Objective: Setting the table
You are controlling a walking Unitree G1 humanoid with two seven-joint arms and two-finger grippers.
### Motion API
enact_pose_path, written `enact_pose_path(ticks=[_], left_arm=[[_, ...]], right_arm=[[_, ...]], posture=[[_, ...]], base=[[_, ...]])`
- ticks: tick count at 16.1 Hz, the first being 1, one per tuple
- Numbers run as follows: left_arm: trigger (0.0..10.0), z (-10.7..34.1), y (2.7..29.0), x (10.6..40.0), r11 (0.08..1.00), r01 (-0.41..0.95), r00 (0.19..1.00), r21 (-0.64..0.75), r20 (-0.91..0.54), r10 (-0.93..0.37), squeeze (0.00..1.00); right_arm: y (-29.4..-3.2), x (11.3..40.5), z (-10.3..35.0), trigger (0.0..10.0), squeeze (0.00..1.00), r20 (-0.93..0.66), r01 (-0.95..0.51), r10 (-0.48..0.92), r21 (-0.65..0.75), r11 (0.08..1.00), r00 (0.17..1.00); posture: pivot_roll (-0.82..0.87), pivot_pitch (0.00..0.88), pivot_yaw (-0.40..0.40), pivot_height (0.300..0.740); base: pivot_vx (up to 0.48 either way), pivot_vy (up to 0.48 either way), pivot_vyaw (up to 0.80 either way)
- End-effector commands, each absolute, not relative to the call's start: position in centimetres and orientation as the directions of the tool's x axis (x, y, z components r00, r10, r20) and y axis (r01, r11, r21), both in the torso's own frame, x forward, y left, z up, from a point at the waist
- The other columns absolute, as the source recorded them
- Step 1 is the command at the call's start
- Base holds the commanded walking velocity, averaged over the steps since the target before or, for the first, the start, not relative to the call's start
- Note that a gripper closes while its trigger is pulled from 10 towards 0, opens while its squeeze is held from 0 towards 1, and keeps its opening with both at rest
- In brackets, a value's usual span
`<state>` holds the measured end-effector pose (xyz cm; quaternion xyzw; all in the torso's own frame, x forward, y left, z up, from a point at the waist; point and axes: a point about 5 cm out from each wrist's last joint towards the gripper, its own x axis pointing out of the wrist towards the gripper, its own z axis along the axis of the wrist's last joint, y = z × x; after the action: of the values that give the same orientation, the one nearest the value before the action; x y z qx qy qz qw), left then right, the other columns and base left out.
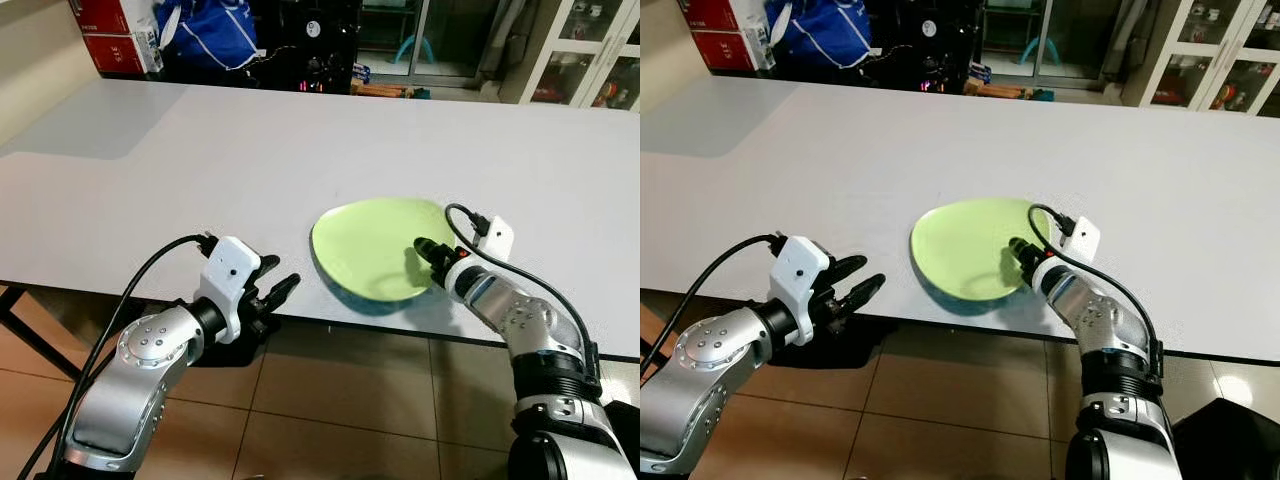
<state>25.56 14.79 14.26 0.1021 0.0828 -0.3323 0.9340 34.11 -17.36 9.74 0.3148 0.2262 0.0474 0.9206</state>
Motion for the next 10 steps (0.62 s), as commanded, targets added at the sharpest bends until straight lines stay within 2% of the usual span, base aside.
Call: enact_pose_path(ticks=[1,3,6,7,8,9,10], left_arm=[[10.0,14.8,14.5,25.6,0.752,0.640,0.765,0.155,-0.216,-0.607,0.00],[10.0,14.7,14.3,25.6,0.747,0.647,0.760,0.154,-0.217,-0.613,0.00],[10.0,14.6,14.0,25.5,0.741,0.653,0.754,0.155,-0.219,-0.619,0.00],[10.0,14.6,13.9,25.5,0.740,0.655,0.753,0.153,-0.219,-0.621,0.00],[10.0,14.5,13.8,25.4,0.737,0.659,0.749,0.152,-0.222,-0.624,0.00],[10.0,14.4,13.8,25.4,0.734,0.662,0.746,0.153,-0.225,-0.626,0.00],[10.0,14.4,13.8,25.4,0.730,0.666,0.743,0.153,-0.228,-0.629,0.00]], right_arm=[[-17.1,34.7,10.9,10.0,1.00,-0.340,-0.008,0.234,0.553,0.833,0.911],[-16.8,34.6,10.4,10.0,1.00,-0.365,-0.054,0.234,0.441,0.896,0.901],[-17.1,34.0,8.7,10.0,1.00,-0.458,-0.020,0.164,0.303,0.953,0.874],[-17.2,33.8,8.4,10.0,0.86,-0.462,-0.017,0.155,0.288,0.957,0.873],[-17.4,33.7,8.2,10.0,0.19,-0.462,-0.016,0.139,0.261,0.965,0.876],[-17.5,33.7,8.2,10.0,0.00,-0.461,-0.017,0.129,0.239,0.971,0.878],[-17.6,33.7,8.1,10.0,0.00,-0.463,-0.019,0.113,0.204,0.979,0.879]], posture=[[0.05,0.035,0.011,0.740],[0.05,0.032,0.013,0.740],[0.04,0.024,0.011,0.740],[0.04,0.022,0.011,0.740],[0.04,0.021,0.013,0.740],[0.04,0.019,0.012,0.740],[0.04,0.019,0.012,0.740]], base=[[0.000,0.000,0.00],[0.000,0.000,0.00],[0.000,0.000,0.00],[0.000,0.000,0.00],[0.000,0.000,0.00],[0.000,0.000,0.00],[0.000,0.000,0.00]])
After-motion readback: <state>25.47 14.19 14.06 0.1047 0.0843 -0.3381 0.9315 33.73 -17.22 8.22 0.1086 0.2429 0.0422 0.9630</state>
